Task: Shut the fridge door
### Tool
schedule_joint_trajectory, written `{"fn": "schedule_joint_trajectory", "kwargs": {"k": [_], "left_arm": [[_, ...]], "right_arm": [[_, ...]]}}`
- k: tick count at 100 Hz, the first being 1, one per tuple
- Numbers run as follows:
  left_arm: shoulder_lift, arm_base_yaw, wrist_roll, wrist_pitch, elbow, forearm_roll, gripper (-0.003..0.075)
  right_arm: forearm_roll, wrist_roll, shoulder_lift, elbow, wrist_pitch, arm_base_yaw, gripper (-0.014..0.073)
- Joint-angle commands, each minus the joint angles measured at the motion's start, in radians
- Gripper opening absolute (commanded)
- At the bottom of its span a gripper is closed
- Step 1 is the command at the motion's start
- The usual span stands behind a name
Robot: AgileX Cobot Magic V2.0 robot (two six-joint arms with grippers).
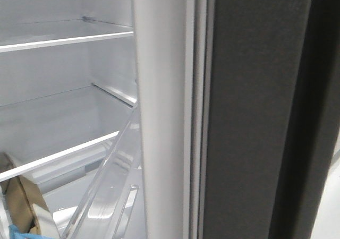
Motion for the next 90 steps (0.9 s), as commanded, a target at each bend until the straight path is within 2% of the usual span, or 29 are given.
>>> {"fn": "schedule_joint_trajectory", "kwargs": {"k": [1,90], "left_arm": [[-0.02,-0.009,-0.005,-0.073,0.035,-0.006,-0.002],[-0.02,-0.009,-0.005,-0.073,0.035,-0.006,-0.002]], "right_arm": [[0.02,-0.033,0.06,-0.067,-0.094,0.019,-0.0044],[0.02,-0.077,0.747,-0.784,-0.09,0.026,-0.0044]]}}
